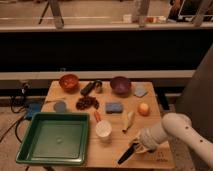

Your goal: Wipe table surface with brush

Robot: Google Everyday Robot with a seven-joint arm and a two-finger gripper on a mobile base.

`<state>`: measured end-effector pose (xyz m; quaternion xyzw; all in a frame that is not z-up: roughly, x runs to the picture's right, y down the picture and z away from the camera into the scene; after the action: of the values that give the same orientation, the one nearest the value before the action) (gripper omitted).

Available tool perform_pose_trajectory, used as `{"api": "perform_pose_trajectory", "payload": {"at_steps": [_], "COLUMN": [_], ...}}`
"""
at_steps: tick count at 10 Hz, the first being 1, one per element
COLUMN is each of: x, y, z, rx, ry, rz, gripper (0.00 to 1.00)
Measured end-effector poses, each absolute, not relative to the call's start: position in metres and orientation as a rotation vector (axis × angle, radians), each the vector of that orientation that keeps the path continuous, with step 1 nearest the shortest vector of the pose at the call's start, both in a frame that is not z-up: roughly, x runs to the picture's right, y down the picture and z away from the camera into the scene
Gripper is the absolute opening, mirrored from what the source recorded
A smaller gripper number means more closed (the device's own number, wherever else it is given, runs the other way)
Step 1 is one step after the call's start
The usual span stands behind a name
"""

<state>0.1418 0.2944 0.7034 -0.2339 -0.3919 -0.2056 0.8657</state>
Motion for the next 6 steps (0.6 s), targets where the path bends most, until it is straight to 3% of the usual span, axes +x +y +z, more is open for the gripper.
{"api": "perform_pose_trajectory", "payload": {"at_steps": [6], "x": [0.074], "y": [0.340], "z": [0.697], "rx": [-0.612], "ry": [-0.956], "rz": [-0.515], "gripper": [0.00]}}
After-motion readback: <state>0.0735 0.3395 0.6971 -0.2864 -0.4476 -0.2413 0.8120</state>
